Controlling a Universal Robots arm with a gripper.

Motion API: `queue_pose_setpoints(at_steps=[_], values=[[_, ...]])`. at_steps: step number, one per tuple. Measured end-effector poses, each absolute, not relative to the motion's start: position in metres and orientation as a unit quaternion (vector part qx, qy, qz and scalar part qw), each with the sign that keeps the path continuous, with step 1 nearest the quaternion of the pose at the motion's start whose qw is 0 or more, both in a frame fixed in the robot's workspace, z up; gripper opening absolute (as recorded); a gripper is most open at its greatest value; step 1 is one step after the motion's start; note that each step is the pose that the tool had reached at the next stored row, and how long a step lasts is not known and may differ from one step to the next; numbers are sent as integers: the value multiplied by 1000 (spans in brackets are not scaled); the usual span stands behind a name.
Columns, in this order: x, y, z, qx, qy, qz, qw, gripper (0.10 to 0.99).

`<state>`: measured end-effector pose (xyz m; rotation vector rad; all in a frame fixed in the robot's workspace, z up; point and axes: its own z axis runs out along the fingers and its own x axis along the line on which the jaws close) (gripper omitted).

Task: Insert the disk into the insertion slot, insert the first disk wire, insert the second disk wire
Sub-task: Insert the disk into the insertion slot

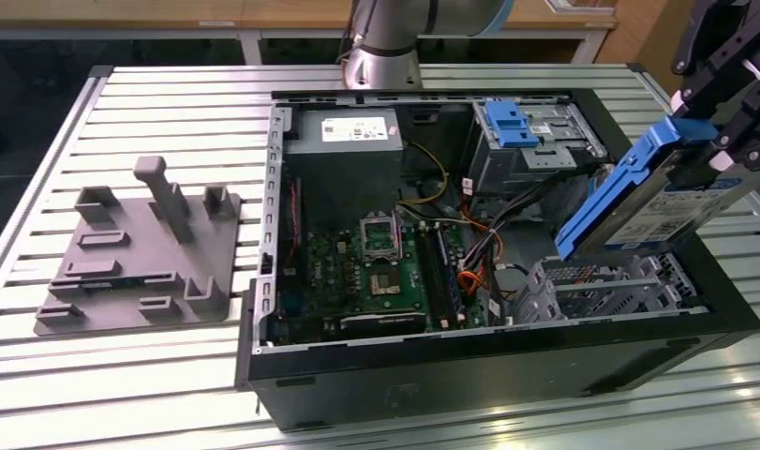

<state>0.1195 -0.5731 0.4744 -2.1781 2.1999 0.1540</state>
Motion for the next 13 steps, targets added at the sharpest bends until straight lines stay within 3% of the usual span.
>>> queue_pose_setpoints(at_steps=[13], values=[[120,-573,469,-706,706,50,21,365]])
